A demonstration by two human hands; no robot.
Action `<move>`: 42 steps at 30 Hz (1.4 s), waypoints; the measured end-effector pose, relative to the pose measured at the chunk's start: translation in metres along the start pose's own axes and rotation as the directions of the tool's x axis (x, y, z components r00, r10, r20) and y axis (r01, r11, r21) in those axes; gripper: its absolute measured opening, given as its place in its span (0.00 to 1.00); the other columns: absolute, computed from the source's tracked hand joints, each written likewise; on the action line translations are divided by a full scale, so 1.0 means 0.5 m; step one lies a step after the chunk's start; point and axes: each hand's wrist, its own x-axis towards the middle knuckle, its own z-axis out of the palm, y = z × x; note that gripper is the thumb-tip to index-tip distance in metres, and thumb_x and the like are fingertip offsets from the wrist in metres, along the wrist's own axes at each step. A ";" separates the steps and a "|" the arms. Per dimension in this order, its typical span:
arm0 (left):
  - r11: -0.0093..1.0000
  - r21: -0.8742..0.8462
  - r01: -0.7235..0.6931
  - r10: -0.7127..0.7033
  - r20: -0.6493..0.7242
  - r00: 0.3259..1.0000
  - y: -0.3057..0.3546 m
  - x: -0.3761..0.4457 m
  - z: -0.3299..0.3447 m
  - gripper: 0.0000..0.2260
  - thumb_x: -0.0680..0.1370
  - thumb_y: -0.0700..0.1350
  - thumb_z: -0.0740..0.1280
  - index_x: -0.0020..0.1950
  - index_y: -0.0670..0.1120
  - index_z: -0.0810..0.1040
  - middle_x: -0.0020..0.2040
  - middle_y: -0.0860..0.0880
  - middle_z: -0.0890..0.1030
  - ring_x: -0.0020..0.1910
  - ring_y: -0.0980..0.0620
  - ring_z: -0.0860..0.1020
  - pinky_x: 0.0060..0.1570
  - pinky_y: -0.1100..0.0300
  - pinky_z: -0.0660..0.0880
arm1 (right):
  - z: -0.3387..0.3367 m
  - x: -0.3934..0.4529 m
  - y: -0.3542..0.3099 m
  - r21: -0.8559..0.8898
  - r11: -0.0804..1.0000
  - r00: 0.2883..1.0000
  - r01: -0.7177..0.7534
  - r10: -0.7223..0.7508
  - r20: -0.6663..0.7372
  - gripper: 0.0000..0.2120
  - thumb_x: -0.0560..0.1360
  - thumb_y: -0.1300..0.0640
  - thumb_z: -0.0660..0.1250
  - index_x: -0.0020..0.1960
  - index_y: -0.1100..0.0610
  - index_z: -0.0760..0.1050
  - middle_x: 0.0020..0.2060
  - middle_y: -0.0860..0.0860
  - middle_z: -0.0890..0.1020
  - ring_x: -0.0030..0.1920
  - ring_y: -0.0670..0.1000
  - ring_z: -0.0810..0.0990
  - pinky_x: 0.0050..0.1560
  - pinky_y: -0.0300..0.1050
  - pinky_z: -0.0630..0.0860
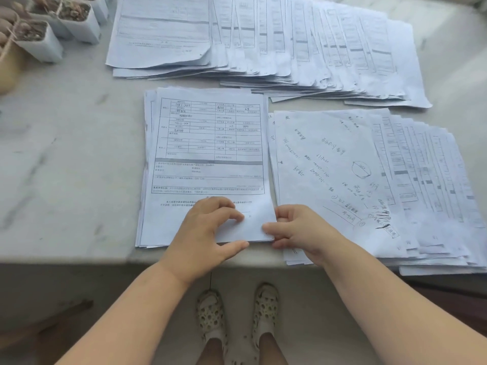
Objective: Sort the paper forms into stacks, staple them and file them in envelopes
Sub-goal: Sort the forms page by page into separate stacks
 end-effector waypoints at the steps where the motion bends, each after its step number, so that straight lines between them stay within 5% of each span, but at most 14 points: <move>1: 1.000 -0.007 0.003 -0.003 -0.007 1.000 0.000 0.000 0.000 0.21 0.65 0.63 0.68 0.53 0.55 0.81 0.56 0.61 0.73 0.60 0.64 0.67 0.62 0.74 0.59 | 0.002 0.006 0.000 -0.007 1.000 1.000 0.007 -0.007 -0.024 0.04 0.75 0.64 0.70 0.49 0.63 0.80 0.37 0.51 0.81 0.32 0.44 0.78 0.38 0.38 0.79; 4: 1.000 -0.024 0.005 -0.006 -0.019 1.000 0.000 0.000 0.001 0.19 0.66 0.62 0.68 0.51 0.53 0.82 0.55 0.59 0.75 0.59 0.63 0.69 0.61 0.74 0.60 | 0.005 0.019 0.001 -0.029 0.999 0.997 0.017 -0.019 -0.070 0.08 0.74 0.60 0.72 0.43 0.65 0.77 0.33 0.52 0.76 0.29 0.46 0.75 0.35 0.39 0.78; 10: 0.998 -0.058 0.033 -0.036 -0.057 0.998 -0.008 0.004 0.005 0.08 0.70 0.52 0.71 0.45 0.50 0.83 0.52 0.58 0.78 0.57 0.60 0.72 0.59 0.73 0.63 | 0.019 0.034 0.002 -0.087 0.996 0.990 0.027 -0.039 -0.134 0.16 0.71 0.52 0.75 0.29 0.53 0.74 0.26 0.48 0.76 0.26 0.47 0.74 0.31 0.40 0.73; 16: 0.998 -0.026 0.059 -0.064 -0.211 0.975 -0.002 0.014 0.004 0.11 0.76 0.51 0.63 0.41 0.45 0.77 0.41 0.54 0.78 0.43 0.57 0.74 0.46 0.71 0.67 | -0.003 0.028 0.005 -0.012 0.999 1.000 0.031 -0.031 0.002 0.10 0.76 0.58 0.70 0.48 0.67 0.77 0.37 0.53 0.79 0.29 0.46 0.77 0.33 0.38 0.77; 21: 0.990 -0.106 0.096 -0.110 -0.134 0.985 0.004 0.018 0.000 0.12 0.72 0.55 0.66 0.52 0.52 0.75 0.41 0.59 0.76 0.44 0.59 0.73 0.45 0.74 0.66 | 0.017 0.034 -0.003 -0.034 0.999 0.994 0.013 -0.017 -0.110 0.13 0.72 0.53 0.74 0.38 0.57 0.73 0.29 0.51 0.77 0.27 0.48 0.74 0.32 0.40 0.75; 28: 0.997 -0.082 0.010 -0.005 0.057 0.998 -0.019 0.016 -0.030 0.11 0.67 0.54 0.73 0.46 0.51 0.81 0.46 0.59 0.79 0.50 0.61 0.74 0.50 0.73 0.67 | 0.026 0.036 -0.008 -0.041 0.999 0.985 0.007 -0.014 -0.170 0.14 0.73 0.53 0.73 0.40 0.58 0.70 0.34 0.56 0.73 0.29 0.51 0.71 0.33 0.43 0.74; 34: 0.990 -0.140 0.018 -0.023 -0.037 0.999 -0.023 0.014 -0.022 0.11 0.72 0.51 0.68 0.37 0.44 0.77 0.41 0.54 0.79 0.43 0.56 0.77 0.45 0.67 0.71 | 0.021 0.024 -0.002 0.021 1.000 0.988 0.022 -0.019 -0.156 0.18 0.73 0.51 0.73 0.33 0.54 0.68 0.27 0.49 0.73 0.25 0.47 0.71 0.30 0.39 0.72; 38: 0.980 -0.187 0.064 -0.078 -0.068 0.995 -0.027 0.018 -0.026 0.10 0.75 0.49 0.67 0.38 0.43 0.77 0.39 0.49 0.79 0.40 0.50 0.76 0.43 0.57 0.72 | -0.004 0.000 -0.016 -0.110 0.980 0.915 0.167 -0.196 -0.353 0.09 0.74 0.55 0.72 0.39 0.56 0.74 0.27 0.49 0.77 0.24 0.46 0.72 0.29 0.38 0.68; 42: 0.972 -0.224 0.073 -0.089 -0.067 0.994 -0.025 0.020 -0.029 0.09 0.74 0.49 0.66 0.36 0.48 0.76 0.35 0.51 0.76 0.36 0.54 0.73 0.38 0.64 0.68 | -0.019 -0.013 -0.049 -0.127 0.968 0.934 0.214 -0.241 -0.263 0.07 0.76 0.56 0.69 0.41 0.57 0.80 0.31 0.47 0.81 0.29 0.45 0.75 0.34 0.38 0.73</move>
